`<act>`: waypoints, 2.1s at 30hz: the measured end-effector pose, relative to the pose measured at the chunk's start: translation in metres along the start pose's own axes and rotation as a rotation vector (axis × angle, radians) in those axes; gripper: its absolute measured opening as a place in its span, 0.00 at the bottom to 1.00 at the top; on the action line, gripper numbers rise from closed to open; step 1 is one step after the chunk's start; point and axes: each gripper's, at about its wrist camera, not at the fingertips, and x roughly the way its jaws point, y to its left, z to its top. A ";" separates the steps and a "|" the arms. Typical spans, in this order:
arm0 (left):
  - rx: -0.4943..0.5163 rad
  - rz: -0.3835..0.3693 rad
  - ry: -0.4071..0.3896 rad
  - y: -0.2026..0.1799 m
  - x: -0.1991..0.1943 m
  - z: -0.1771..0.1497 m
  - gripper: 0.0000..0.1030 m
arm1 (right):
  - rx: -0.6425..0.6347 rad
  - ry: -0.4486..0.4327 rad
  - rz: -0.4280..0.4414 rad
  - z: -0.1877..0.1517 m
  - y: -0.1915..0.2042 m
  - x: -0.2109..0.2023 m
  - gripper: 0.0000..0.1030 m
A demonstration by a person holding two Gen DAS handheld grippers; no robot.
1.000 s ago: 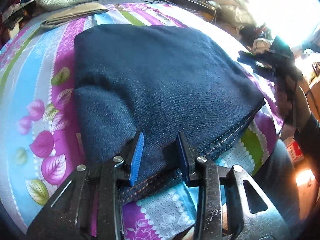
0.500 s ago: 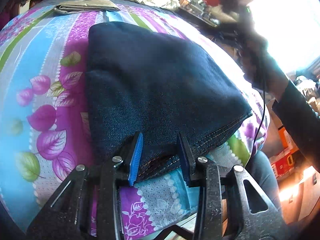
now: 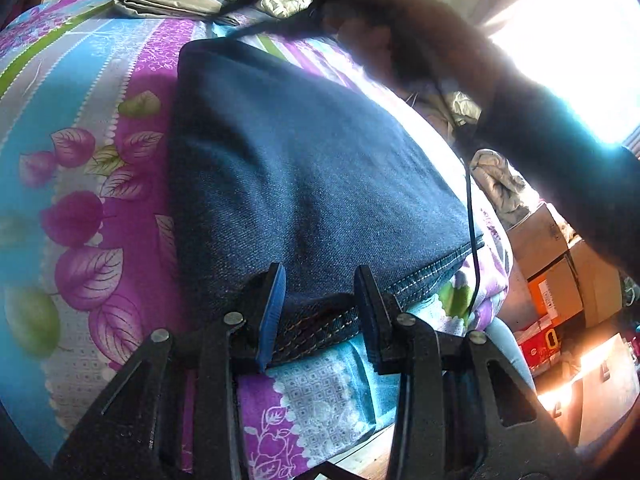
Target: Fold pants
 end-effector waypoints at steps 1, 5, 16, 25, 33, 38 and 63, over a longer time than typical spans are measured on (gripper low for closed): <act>-0.006 -0.006 -0.005 0.001 0.000 0.000 0.36 | -0.019 -0.001 -0.041 0.003 0.000 -0.004 0.42; -0.017 -0.029 -0.017 0.004 0.000 -0.001 0.36 | -0.022 0.095 -0.150 0.004 -0.008 -0.004 0.42; -0.011 -0.023 -0.028 0.007 0.001 -0.004 0.37 | -0.230 0.357 -0.263 -0.021 0.038 0.081 0.42; 0.025 -0.006 -0.039 -0.003 0.006 -0.007 0.47 | -0.069 0.227 0.003 -0.012 -0.006 0.063 0.03; 0.033 -0.004 -0.038 -0.006 0.007 -0.006 0.53 | -0.265 0.277 -0.164 -0.031 0.017 0.086 0.04; 0.042 -0.005 -0.033 -0.009 0.008 -0.005 0.56 | -0.225 -0.020 -0.102 -0.022 0.028 0.018 0.06; -0.126 0.232 -0.058 0.052 -0.093 0.010 0.55 | -0.271 -0.292 -0.292 -0.380 0.070 -0.084 0.38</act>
